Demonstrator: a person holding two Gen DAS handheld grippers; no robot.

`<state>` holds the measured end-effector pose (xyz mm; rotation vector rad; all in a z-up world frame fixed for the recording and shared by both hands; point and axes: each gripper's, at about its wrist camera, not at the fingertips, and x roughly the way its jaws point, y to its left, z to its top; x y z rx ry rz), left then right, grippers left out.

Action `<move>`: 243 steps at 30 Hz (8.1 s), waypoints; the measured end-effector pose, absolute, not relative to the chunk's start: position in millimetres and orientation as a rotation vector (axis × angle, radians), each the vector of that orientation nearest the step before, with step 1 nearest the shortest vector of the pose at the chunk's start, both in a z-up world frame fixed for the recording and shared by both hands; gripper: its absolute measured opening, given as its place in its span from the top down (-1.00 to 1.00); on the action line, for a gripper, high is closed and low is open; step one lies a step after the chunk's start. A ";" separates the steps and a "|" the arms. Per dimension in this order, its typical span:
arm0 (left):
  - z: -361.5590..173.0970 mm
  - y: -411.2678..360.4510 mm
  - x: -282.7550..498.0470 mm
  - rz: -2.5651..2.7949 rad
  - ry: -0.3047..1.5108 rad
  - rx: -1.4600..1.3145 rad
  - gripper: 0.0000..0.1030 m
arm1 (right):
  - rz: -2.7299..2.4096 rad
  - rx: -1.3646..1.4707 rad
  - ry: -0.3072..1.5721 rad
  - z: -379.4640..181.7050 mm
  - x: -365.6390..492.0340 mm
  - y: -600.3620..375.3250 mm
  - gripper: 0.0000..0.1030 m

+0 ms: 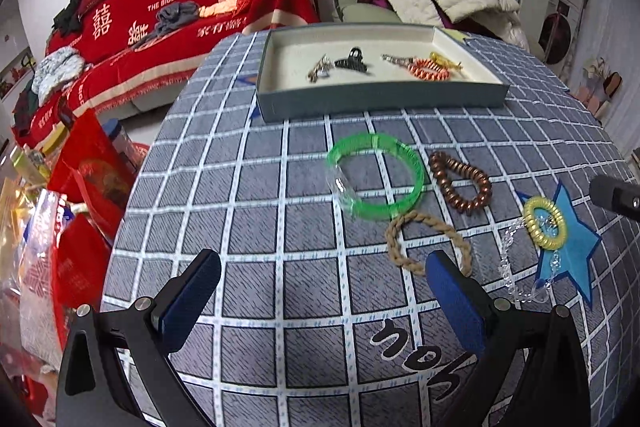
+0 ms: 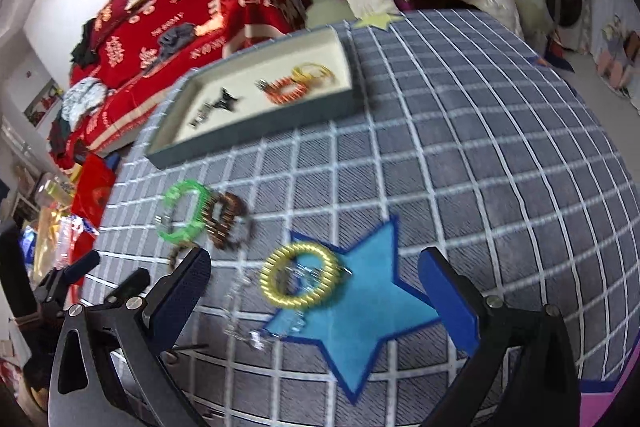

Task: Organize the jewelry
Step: 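Grasp the tan braided rope bracelet with the left tool while the right grasps the yellow coil, then carry the braided bracelet and yellow coil into the tray with both tools, then open both tools to release the bracelet and coil in the tray, then lift both open tools out of the tray back over the table, then grasp the green bangle with the left tool while the right grasps the crystal bead bracelet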

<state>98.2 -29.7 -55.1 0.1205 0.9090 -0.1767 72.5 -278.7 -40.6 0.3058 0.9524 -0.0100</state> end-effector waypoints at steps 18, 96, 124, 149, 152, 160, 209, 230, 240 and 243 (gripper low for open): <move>-68.4 -45.6 105.3 -0.149 0.934 0.109 -1.00 | -0.009 0.229 1.038 -72.3 81.2 -268.3 0.05; 53.9 -28.2 227.3 -0.336 0.736 0.008 0.46 | 0.093 0.211 0.822 44.7 200.3 -264.4 0.80; -58.5 -69.9 304.3 -0.193 0.887 0.189 0.46 | 0.022 0.178 0.960 -59.2 296.8 -261.1 0.80; -48.1 -77.8 293.8 -0.156 0.844 0.249 0.45 | 0.049 0.216 0.900 -38.0 278.1 -260.5 -0.19; -42.8 -77.1 291.2 -0.156 0.833 0.242 0.45 | 0.052 0.216 0.895 -33.6 274.9 -258.5 -0.19; -31.3 -70.8 287.9 -0.174 0.821 0.192 0.45 | 0.053 0.212 0.879 -25.6 268.9 -256.9 -0.20; -11.1 -36.1 199.5 -0.131 0.779 0.143 -1.00 | 0.069 0.231 0.776 21.4 171.6 -256.3 -1.00; -56.1 -10.4 153.9 -0.117 0.914 0.078 -1.00 | 0.024 0.273 0.968 -35.8 99.9 -266.6 -1.00; -61.0 -14.0 150.7 -0.117 0.925 0.086 -1.00 | -0.020 0.267 1.041 -61.0 66.5 -264.7 -0.98; -62.7 -14.0 154.2 -0.113 0.935 0.076 -1.00 | -0.021 0.260 1.052 -64.9 62.7 -261.8 -0.85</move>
